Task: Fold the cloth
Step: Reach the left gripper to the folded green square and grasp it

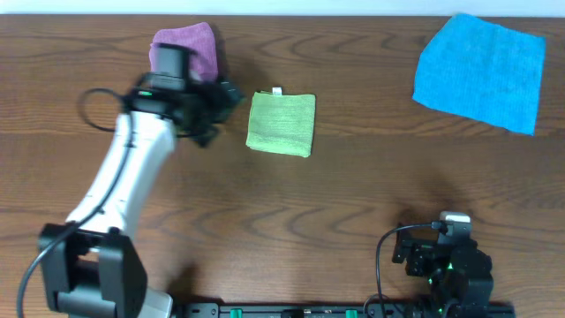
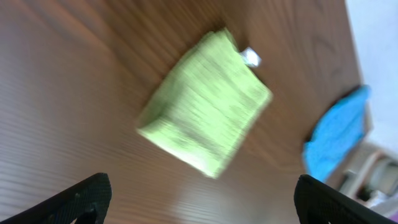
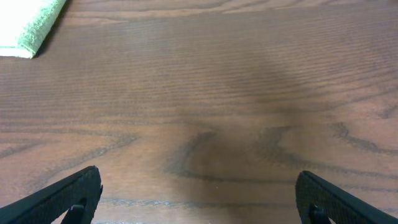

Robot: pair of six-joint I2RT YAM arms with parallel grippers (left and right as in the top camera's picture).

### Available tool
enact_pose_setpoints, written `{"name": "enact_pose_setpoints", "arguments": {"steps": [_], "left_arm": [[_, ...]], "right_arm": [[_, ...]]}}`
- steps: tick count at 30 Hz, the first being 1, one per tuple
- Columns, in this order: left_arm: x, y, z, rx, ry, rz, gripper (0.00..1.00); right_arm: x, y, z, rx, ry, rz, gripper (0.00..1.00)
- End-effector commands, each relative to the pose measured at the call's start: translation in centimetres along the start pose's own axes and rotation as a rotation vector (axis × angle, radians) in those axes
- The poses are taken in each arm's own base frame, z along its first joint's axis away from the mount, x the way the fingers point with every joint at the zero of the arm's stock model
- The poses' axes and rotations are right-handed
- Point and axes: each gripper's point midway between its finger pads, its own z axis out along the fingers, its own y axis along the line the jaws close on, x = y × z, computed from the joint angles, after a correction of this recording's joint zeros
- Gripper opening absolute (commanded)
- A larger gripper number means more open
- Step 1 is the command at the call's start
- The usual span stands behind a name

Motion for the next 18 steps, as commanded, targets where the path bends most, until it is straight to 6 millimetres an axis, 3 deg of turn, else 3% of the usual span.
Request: {"name": "enact_pose_setpoints", "arguments": {"steps": [1,4,8,14,18], "left_arm": [[3.3,-0.6,2.6,-0.080,-0.068,-0.384,0.95],[6.7,-0.3,5.5,-0.136,-0.122,-0.574,0.95],[8.4,0.5,8.3,-0.162,-0.259,-0.675,0.95],[8.5,1.0,11.6,-0.121,-0.448,-0.612,0.95],[8.3,2.1,12.5,-0.135,-0.521,-0.570,0.95]], "right_arm": [[0.2,-0.1,0.1,0.003,0.001,0.020,0.99],[0.2,-0.1,0.1,0.003,0.001,0.020,0.99],[0.2,-0.1,0.1,0.003,0.001,0.020,0.99],[0.2,-0.1,0.1,0.003,0.001,0.020,0.99],[0.2,-0.1,0.1,0.003,0.001,0.020,0.99]]}}
